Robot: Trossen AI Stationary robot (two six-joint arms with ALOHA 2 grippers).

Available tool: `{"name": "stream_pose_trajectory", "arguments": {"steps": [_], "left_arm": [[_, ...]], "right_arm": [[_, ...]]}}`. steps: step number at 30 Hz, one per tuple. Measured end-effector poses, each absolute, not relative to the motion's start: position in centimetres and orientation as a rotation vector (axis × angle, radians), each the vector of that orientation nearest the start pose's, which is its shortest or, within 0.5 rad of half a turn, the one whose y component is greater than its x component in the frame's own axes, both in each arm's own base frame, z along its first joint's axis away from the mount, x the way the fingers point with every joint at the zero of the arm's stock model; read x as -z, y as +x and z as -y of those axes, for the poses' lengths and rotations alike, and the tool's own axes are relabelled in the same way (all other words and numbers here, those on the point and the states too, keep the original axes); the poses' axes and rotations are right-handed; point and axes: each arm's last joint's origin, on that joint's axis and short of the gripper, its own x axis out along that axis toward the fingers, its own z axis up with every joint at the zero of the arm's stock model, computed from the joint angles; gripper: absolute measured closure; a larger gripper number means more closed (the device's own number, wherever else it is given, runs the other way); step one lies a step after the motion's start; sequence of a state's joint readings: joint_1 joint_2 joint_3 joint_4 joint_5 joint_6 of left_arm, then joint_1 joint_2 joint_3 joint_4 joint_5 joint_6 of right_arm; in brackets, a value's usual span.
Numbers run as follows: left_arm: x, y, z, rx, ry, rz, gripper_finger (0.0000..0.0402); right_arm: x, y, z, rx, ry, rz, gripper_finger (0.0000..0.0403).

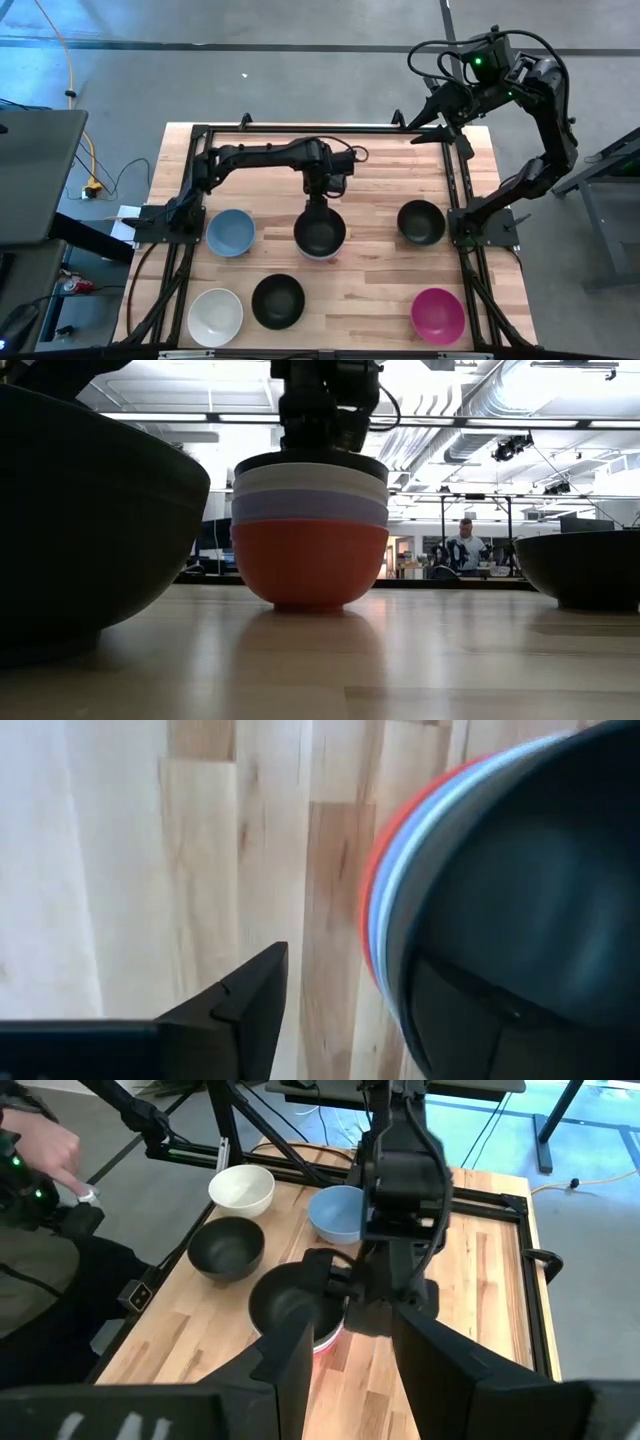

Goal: Nest bowls inside each other
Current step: Stack the top black bowl on the white bowl, then stack the blue bowl on the black bowl

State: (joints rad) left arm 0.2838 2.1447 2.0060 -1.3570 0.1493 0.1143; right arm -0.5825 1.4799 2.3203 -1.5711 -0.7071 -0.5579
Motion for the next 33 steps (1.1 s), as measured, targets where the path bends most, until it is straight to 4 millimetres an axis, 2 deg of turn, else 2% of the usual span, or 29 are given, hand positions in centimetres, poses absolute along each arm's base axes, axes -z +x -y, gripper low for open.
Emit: {"name": "stream_pose_trajectory", "arguments": {"steps": [4,10,14,17,21,24,28,30,33], "left_arm": [[-27.4,39.6,-11.9,-0.002,-0.227,-1.421,0.0215],[-33.0,37.2,-12.8,-0.012,-0.225,-1.277,0.0213],[-36.0,34.6,-12.9,-0.039,-0.22,-1.237,0.0213],[-37.6,31.8,-12.7,-0.07,-0.249,-1.302,0.0215],[-38.8,29.1,-12.4,-0.128,-0.247,-1.287,0.0227],[-38.1,27.5,-11.4,-0.109,-0.208,-1.328,0.0238],[-34.8,25.9,-10.0,-0.029,-0.185,-1.463,0.025],[-32.9,24.6,-9.5,-0.01,-0.195,-1.537,0.0255],[-29.8,22.9,-8.8,0.004,-0.221,-1.628,0.0261]], "right_arm": [[-52.9,16.2,8.4,-0.273,-0.102,-0.525,0.0274],[-52.8,16.5,8.6,-0.269,-0.077,-0.535,0.0274],[-52.3,17.0,9.0,-0.245,-0.019,-0.564,0.0274],[-50.8,17.9,9.7,-0.187,0.086,-0.654,0.0274],[-47.3,19.3,11.1,-0.029,0.227,-0.851,0.0274],[-44.1,20.4,11.8,-0.047,0.291,-0.968,0.0274],[-40.4,21.6,12.5,-0.14,0.337,-1.018,0.0274],[-39.3,22.1,12.6,-0.19,0.345,-1.007,0.0274],[-38.6,22.5,12.8,-0.212,0.327,-0.981,0.0274]]}}
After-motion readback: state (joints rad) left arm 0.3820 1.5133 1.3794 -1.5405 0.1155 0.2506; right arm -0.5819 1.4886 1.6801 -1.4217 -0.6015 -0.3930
